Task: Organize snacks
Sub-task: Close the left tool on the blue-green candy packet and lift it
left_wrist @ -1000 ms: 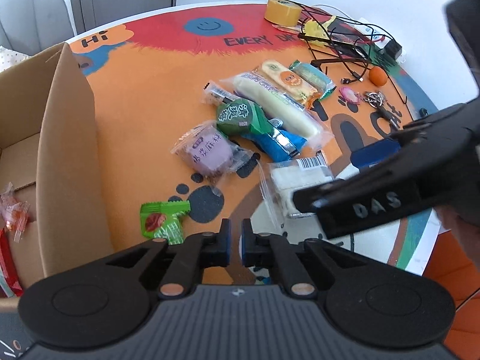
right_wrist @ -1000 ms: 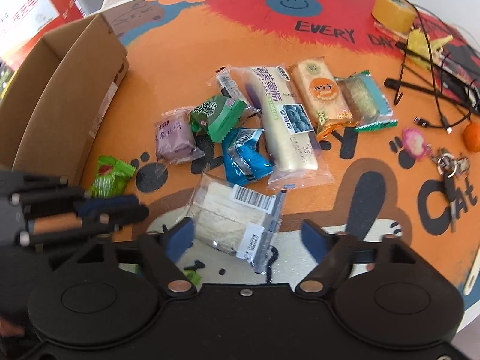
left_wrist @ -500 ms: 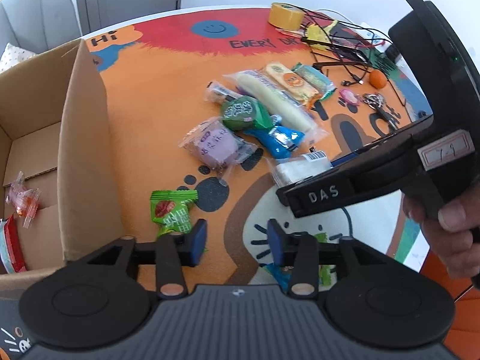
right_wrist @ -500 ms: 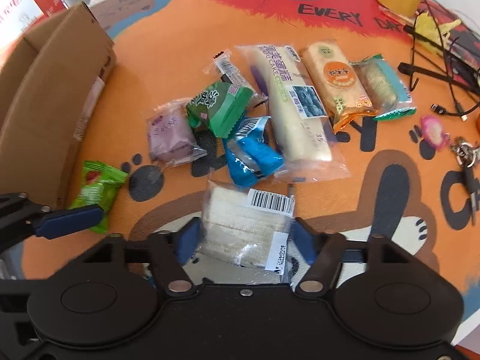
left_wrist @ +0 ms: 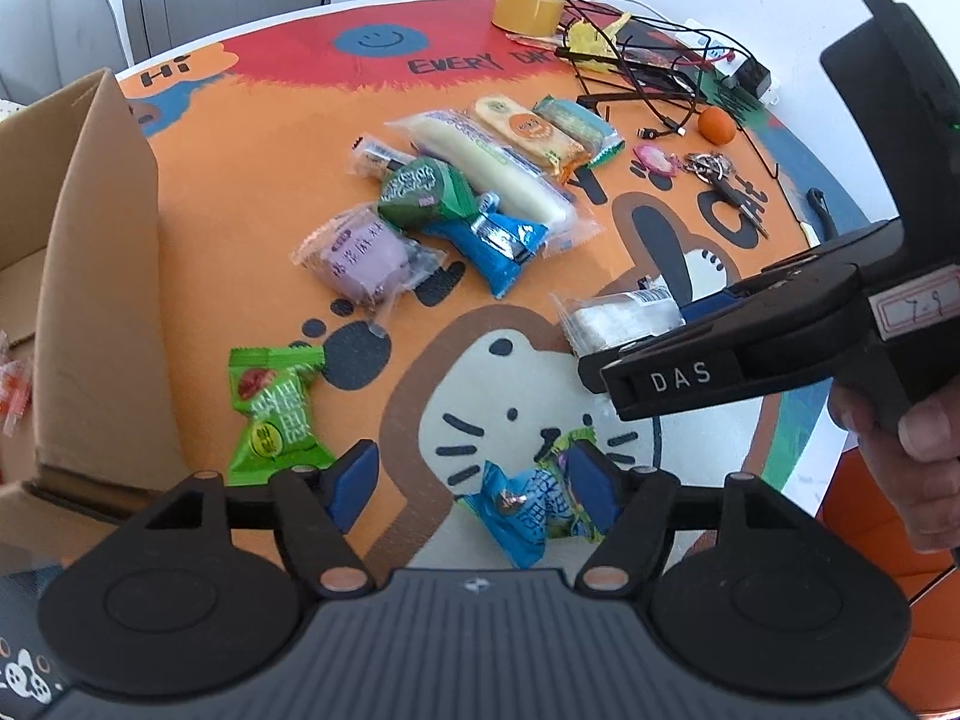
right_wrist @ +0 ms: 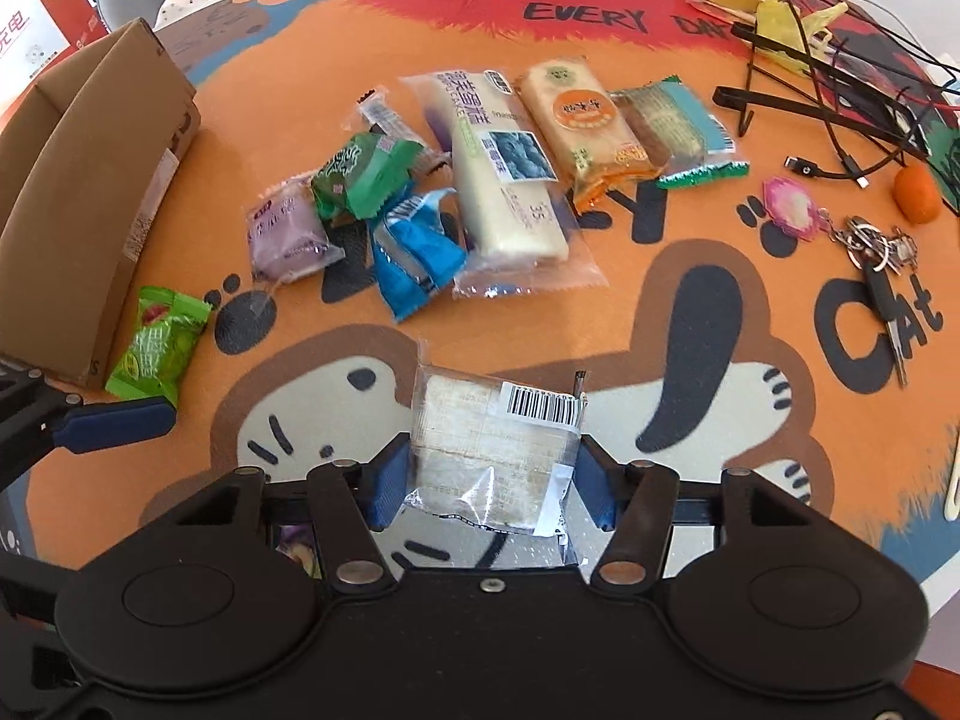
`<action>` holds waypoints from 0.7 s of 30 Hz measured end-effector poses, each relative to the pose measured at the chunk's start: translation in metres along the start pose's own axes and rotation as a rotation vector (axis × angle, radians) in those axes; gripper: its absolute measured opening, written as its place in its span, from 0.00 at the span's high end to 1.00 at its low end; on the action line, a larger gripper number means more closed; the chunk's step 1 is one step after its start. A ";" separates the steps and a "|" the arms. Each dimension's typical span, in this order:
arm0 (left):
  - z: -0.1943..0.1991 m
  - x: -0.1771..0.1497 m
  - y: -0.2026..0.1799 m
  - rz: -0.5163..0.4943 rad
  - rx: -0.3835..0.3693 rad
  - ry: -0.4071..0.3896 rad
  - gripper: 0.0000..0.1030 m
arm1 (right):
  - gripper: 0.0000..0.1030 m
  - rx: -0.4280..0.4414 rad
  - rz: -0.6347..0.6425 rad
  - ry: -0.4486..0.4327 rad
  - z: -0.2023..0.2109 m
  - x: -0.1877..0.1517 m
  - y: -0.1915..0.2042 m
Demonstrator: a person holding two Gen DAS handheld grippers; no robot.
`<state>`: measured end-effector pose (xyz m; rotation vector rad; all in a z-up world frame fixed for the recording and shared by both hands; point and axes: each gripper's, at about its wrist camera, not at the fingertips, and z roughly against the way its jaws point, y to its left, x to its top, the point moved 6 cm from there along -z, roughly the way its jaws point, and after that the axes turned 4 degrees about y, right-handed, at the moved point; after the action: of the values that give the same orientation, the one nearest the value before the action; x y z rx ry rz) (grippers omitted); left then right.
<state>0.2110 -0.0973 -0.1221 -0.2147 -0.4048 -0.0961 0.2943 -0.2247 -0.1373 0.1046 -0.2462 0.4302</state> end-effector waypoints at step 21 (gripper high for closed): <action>-0.003 -0.007 0.006 0.043 -0.014 -0.045 0.75 | 0.48 -0.005 0.031 -0.034 0.009 -0.028 0.008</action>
<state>0.2064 -0.0922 -0.1286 -0.2396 -0.4445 -0.0523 0.2647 -0.2304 -0.1353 0.1038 -0.2830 0.4589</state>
